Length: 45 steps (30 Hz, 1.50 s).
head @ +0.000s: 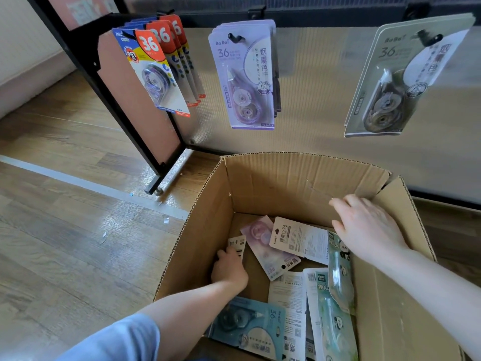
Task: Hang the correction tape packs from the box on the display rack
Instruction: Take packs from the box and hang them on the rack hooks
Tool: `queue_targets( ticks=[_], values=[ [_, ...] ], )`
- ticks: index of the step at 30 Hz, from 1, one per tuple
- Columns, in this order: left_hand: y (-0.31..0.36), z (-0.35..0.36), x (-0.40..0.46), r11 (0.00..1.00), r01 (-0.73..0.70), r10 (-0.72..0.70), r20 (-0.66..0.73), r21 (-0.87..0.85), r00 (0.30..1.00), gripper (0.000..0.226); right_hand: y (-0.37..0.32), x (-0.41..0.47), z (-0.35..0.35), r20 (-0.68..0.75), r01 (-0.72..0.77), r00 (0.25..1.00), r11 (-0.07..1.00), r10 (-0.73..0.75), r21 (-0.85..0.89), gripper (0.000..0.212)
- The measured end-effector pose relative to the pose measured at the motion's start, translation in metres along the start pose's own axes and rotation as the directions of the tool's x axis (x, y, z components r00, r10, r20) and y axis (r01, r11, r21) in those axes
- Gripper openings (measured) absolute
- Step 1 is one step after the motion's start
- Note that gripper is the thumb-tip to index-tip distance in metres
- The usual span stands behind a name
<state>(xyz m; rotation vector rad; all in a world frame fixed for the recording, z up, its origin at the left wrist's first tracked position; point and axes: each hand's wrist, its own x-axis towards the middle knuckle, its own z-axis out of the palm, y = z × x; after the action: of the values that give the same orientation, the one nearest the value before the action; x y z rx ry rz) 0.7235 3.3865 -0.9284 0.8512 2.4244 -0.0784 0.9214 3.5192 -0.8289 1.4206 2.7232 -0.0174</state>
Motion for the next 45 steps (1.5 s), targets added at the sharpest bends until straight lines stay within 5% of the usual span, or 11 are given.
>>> queue_targets(
  ticks=[7, 12, 21, 30, 39, 45],
  values=[
    [0.001, -0.022, -0.005, 0.994, -0.040, 0.039, -0.012, -0.098, 0.999, 0.023, 0.000, 0.000, 0.001, 0.033, 0.014, 0.999, 1.000, -0.014, 0.012, 0.034],
    [0.016, -0.045, -0.014, 0.992, -0.038, 0.044, 0.043, -0.123, 0.998, 0.023, -0.003, -0.002, 0.000, 0.066, 0.036, 0.997, 0.999, -0.038, 0.032, 0.030],
    [0.004, -0.060, -0.024, 0.837, 0.058, 0.078, 0.224, -0.544, 0.972, 0.035, -0.016, 0.007, 0.006, 0.179, 0.141, 0.972, 0.988, -0.149, 0.057, 0.029],
    [-0.003, -0.059, -0.019, 0.858, 0.059, 0.044, 0.187, -0.511, 0.981, 0.026, -0.031, 0.026, 0.047, 0.406, 0.330, 0.870, 0.942, -0.281, -0.054, 0.048],
    [0.002, -0.061, -0.007, 0.885, 0.050, 0.043, 0.188, -0.463, 0.981, 0.027, -0.055, 0.045, 0.098, 0.422, 0.231, 0.883, 0.973, -0.207, -0.007, 0.070],
    [0.001, -0.063, 0.003, 0.882, 0.090, 0.002, 0.193, -0.463, 0.981, 0.032, -0.053, 0.045, 0.107, 0.329, 0.150, 0.932, 0.988, -0.150, 0.026, 0.048]
  ],
)
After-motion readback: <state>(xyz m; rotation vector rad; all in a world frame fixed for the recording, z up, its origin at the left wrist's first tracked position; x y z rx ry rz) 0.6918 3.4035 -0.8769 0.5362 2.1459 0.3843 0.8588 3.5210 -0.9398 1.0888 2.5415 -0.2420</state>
